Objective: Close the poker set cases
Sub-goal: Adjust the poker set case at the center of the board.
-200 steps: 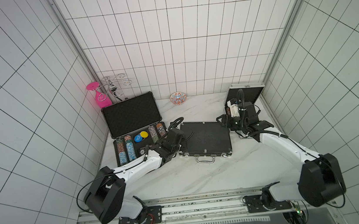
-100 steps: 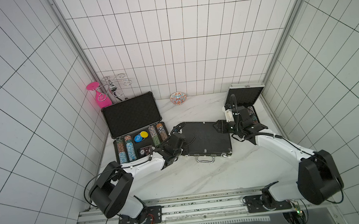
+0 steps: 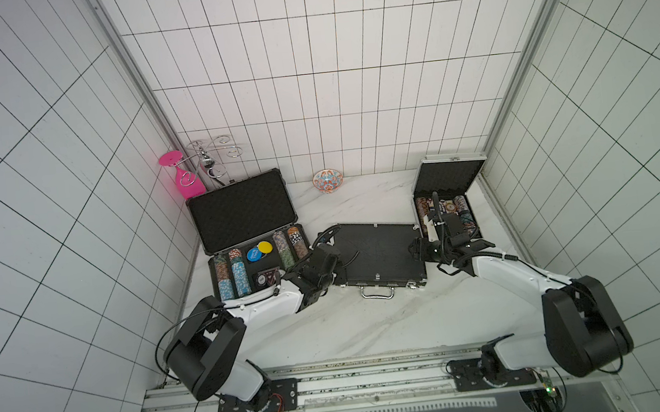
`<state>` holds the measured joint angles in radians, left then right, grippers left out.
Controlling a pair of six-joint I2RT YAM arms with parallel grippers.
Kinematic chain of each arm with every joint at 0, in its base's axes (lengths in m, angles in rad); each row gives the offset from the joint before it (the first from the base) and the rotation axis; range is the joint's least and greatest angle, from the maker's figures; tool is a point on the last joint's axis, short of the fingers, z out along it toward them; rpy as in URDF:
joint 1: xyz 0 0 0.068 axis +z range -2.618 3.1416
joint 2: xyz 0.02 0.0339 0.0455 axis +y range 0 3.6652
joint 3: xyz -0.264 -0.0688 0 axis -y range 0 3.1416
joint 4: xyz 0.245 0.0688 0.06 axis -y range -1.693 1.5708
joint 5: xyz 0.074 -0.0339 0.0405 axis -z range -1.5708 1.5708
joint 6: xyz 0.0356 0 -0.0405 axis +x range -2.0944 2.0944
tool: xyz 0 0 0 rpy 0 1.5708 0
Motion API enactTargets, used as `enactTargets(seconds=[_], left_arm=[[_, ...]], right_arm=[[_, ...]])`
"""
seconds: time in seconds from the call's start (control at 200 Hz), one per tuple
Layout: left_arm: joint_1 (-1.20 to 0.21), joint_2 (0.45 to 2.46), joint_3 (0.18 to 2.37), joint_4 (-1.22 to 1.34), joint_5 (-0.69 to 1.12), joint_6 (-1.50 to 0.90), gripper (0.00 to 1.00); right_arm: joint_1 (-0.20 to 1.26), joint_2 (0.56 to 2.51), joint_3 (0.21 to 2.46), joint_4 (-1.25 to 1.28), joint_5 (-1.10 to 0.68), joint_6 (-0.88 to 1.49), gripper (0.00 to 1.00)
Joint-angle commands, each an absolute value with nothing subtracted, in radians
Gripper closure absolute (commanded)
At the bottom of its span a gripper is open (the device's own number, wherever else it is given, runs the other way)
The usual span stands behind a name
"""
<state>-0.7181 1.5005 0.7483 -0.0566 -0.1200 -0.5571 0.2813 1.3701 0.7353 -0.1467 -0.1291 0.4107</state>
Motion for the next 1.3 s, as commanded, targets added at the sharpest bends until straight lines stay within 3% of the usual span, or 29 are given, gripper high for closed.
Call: enactTargets(seconds=[0.0, 0.425, 0.939, 1.154, 1.299], left_arm=[[-0.719, 1.520, 0.713, -0.141, -0.101, -0.574, 0.77], [-0.707, 1.540, 0.743, -0.157, -0.130, -0.586, 0.77], [-0.703, 1.573, 0.808, -0.178, -0.126, -0.586, 0.69], [-0.699, 1.514, 0.834, -0.220, -0.134, -0.566, 0.57], [-0.698, 1.466, 0.885, -0.266, -0.143, -0.551, 0.56]], right_arm=[[0.275, 1.393, 0.682, -0.121, -0.127, 0.427, 0.35], [0.291, 1.514, 0.775, -0.008, -0.237, 0.400, 0.44], [0.298, 1.650, 0.967, -0.036, -0.301, 0.316, 0.43], [0.296, 1.585, 1.011, -0.144, -0.236, 0.272, 0.38], [0.297, 1.491, 1.003, -0.201, -0.193, 0.273, 0.37]])
